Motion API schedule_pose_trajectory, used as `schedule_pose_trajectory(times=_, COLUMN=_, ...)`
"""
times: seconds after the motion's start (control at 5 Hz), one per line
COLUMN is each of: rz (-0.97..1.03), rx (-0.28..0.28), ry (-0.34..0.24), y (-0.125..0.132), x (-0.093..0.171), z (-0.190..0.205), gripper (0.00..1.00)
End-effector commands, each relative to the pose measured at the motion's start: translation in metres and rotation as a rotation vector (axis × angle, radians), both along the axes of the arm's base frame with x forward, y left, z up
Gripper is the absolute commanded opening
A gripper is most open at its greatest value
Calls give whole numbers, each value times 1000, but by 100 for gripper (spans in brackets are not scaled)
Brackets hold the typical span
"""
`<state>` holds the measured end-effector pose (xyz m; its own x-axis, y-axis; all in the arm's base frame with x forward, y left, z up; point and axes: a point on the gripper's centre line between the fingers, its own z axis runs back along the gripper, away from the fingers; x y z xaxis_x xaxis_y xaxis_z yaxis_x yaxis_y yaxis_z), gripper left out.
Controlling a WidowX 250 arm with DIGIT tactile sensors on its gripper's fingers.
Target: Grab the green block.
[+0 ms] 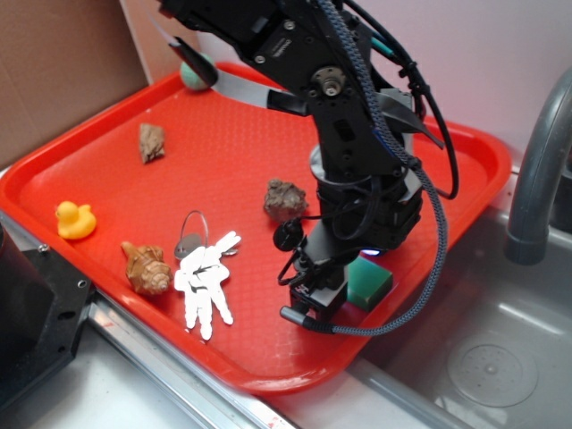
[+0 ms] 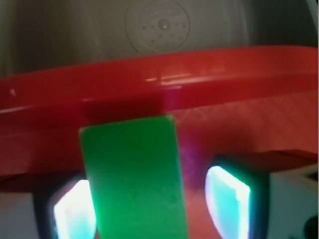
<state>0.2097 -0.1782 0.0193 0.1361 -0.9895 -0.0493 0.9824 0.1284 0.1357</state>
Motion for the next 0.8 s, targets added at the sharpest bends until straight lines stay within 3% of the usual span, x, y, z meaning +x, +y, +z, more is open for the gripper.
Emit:
schedule_pose_trajectory(times=0.0, rz=114, rx=-45, ry=26, y=26, x=-25, z=23, gripper=0)
schedule_pose_trajectory(times=0.2, rz=366, rx=-96, ry=91, y=55, x=-23, z=59, gripper=0)
schedule_pose_trajectory(times=0.4, rz=621, rx=-152, ry=193, y=105, x=-13, z=106, gripper=0)
schedule_pose_trajectory(times=0.6, rz=864, rx=-259, ry=222, y=152, x=-15, z=135, gripper=0)
